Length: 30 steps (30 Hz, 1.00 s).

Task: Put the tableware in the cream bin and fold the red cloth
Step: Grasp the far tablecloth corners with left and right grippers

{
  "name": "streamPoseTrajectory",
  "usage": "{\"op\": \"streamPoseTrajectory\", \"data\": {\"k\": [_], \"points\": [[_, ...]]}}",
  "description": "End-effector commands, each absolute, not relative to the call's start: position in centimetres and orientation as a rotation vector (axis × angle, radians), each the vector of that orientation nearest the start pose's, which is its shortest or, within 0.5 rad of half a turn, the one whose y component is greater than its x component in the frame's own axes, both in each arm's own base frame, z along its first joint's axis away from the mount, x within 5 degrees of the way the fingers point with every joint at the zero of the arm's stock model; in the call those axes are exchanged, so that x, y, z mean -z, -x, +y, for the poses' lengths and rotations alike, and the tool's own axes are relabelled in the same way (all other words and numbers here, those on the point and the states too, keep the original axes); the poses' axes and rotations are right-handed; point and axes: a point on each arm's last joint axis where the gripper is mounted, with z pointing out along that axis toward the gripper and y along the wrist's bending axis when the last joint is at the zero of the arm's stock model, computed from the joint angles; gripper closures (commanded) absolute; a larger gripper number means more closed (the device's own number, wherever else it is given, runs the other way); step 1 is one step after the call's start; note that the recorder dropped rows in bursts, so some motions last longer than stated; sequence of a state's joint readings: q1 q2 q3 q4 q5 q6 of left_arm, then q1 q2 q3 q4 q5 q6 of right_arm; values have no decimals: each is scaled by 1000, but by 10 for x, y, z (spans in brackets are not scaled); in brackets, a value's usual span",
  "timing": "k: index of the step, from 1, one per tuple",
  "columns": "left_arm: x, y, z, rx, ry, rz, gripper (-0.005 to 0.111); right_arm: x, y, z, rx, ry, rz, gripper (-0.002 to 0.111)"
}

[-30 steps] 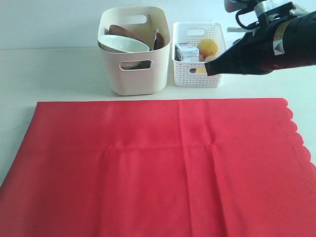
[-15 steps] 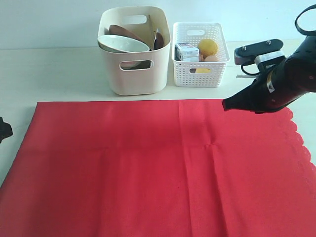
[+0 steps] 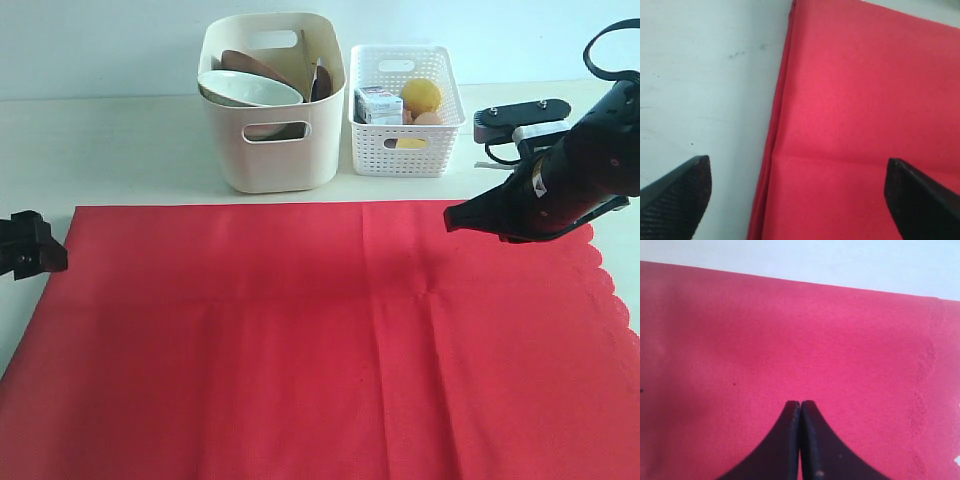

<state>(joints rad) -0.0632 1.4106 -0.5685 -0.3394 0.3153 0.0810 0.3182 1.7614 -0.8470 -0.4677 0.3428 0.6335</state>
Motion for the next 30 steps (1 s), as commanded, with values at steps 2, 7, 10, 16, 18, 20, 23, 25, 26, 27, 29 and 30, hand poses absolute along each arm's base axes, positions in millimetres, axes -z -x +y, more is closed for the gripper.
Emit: {"op": "streamPoseTrajectory", "data": {"k": [2, 7, 10, 16, 18, 20, 23, 25, 26, 27, 29, 30], "points": [[-157, -243, -28, 240, 161, 2743, 18, -142, -304, 85, 31, 117, 2672, 108], [-137, -246, -28, 235, 149, 2824, 18, -142, -305, 86, 19, 105, 2670, 108], [-131, -246, -31, 261, 141, 2843, 18, -142, -305, 86, 15, 103, 2668, 108], [-124, -249, -35, 319, 77, 2845, 20, -142, -305, 86, 9, 105, 2661, 108], [-120, -249, -35, 311, 64, 2853, 22, -142, -305, 86, 9, 105, 2661, 108], [-116, -250, -35, 307, 67, 2863, 24, -142, -305, 86, 7, 105, 2660, 108], [-111, -250, -34, 299, 72, 2874, 29, -142, -305, 86, 7, 105, 2660, 108], [-107, -251, -34, 294, 76, 2885, 36, -142, -305, 87, 6, 105, 2658, 108], [-105, -251, -34, 292, 78, 2891, 39, -142, -305, 87, 6, 105, 2658, 108], [-103, -251, -34, 290, 79, 2897, 44, -142, -306, 87, 3, 106, 2655, 108], [-99, -250, -34, 290, 88, 2911, 52, -143, -306, 87, -6, 108, 2647, 108], [-97, -250, -34, 289, 89, 2922, 58, -143, -307, 88, -9, 109, 2644, 108]]}}
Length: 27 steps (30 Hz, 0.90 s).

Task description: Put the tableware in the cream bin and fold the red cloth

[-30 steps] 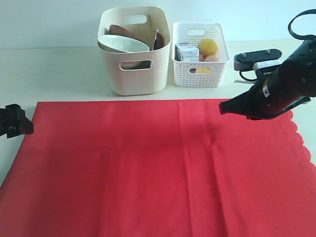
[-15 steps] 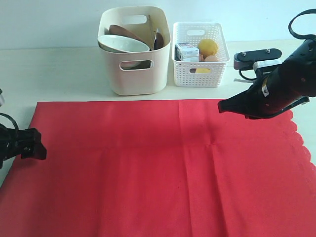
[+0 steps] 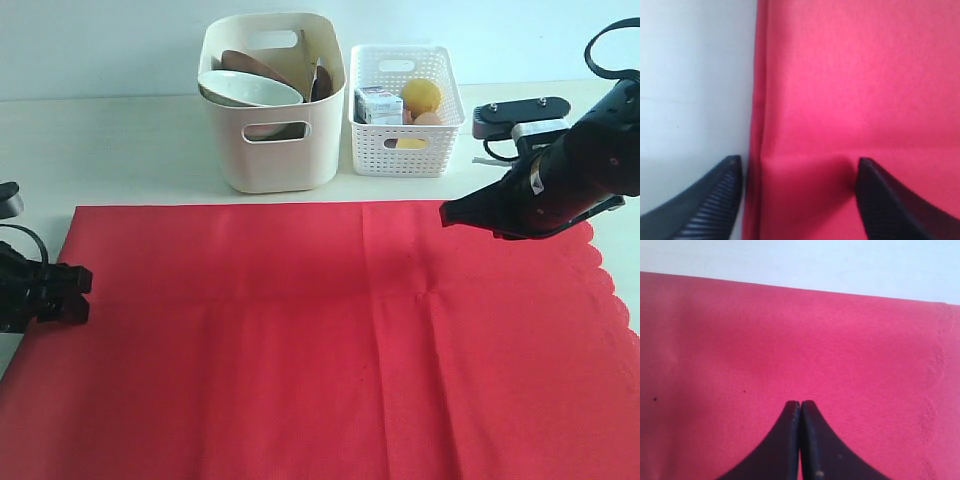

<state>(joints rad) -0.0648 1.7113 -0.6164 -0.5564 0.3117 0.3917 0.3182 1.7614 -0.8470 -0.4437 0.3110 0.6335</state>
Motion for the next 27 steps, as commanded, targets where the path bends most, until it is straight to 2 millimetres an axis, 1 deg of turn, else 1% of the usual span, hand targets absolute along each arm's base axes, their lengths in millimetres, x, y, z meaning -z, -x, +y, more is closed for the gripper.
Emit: {"op": "streamPoseTrajectory", "data": {"k": [1, 5, 6, 8, 13, 16, 22, 24, 27], "points": [[-95, -250, -34, 288, 90, 2929, 63, -143, -307, 88, -9, 109, 2644, 108], [-90, -249, -34, 292, 92, 2953, 87, -143, -307, 88, -9, 109, 2644, 108], [-90, -249, -34, 294, 92, 2955, 95, -143, -307, 88, -9, 109, 2644, 108], [-90, -248, -34, 290, 72, 2960, 107, -143, -306, 88, -21, 86, 2648, 108], [-90, -248, -30, 264, 26, 2968, 107, -142, -306, 89, -41, 51, 2653, 108], [-90, -249, -21, 260, 84, 2965, 107, -142, -306, 89, -41, 51, 2653, 108], [-93, -252, 6, 286, 244, 2970, 107, -142, -306, 89, -60, 18, 2656, 108], [-97, -256, 11, 303, 273, 2970, 107, -142, -306, 90, -70, -2, 2659, 108], [-103, -263, 17, 310, 249, 2971, 107, -142, -305, 91, -96, -51, 2666, 108]]}}
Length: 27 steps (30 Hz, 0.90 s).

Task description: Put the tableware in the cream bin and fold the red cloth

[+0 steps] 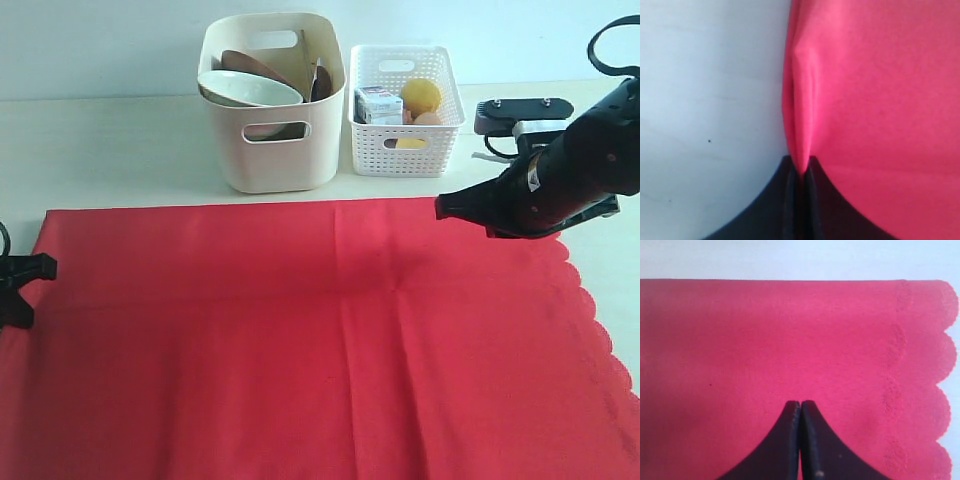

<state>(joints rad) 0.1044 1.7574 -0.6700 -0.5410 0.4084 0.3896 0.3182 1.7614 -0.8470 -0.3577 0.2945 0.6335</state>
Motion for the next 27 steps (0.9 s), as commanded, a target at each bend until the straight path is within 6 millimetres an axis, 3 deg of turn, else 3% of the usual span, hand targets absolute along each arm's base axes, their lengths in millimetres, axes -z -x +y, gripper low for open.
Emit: {"op": "streamPoseTrajectory", "data": {"k": [1, 7, 12, 18, 27], "points": [[-106, -265, 18, 309, 226, 2973, 107, -142, -304, 93, -108, -46, 2671, 108], [-134, -278, 18, 310, 168, 2902, 107, -141, -289, 132, -161, 250, 2675, 108], [-159, -277, 18, 303, 143, 2826, 107, -142, -275, 161, -188, 426, 2644, 108], [-186, -271, 7, 339, 101, 2749, 107, -142, -272, 166, -194, 451, 2638, 108], [-232, -270, -44, 405, -114, 2618, 107, -134, -273, 166, -182, 456, 2661, 108]]}}
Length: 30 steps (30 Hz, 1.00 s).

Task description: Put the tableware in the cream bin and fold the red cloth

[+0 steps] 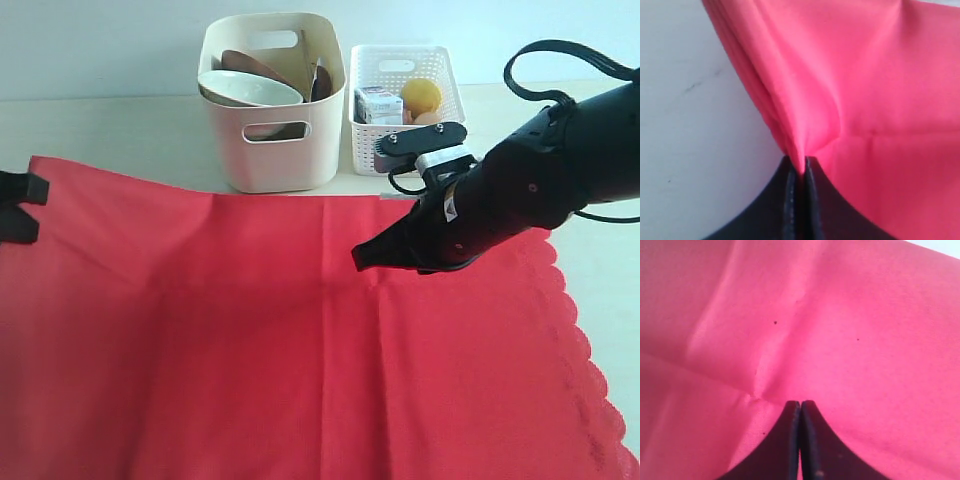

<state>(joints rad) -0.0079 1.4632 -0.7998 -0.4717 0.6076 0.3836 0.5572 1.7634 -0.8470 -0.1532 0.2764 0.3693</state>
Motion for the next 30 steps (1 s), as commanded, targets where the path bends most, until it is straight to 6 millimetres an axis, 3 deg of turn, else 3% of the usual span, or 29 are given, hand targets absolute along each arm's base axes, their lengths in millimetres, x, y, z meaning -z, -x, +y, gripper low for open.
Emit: {"op": "streamPoseTrajectory", "data": {"k": [1, 10, 15, 20, 25, 30], "points": [[-238, -271, -50, 423, -132, 2608, 107, -132, -273, 166, -181, 454, 2668, 108], [-271, -275, -97, 501, -318, 2518, 107, -133, -271, 164, -165, 452, 2693, 108], [-274, -274, -102, 481, -370, 2511, 107, -129, -270, 164, -165, 439, 2713, 108], [-271, -273, -85, 344, -395, 2568, 107, -113, -265, 174, -219, 500, 2761, 108], [-277, -268, -55, 194, -351, 2618, 107, -96, -246, 201, -277, 726, 2756, 108], [-291, -260, -26, 124, -255, 2601, 107, -96, -237, 232, -346, 837, 2757, 108]]}}
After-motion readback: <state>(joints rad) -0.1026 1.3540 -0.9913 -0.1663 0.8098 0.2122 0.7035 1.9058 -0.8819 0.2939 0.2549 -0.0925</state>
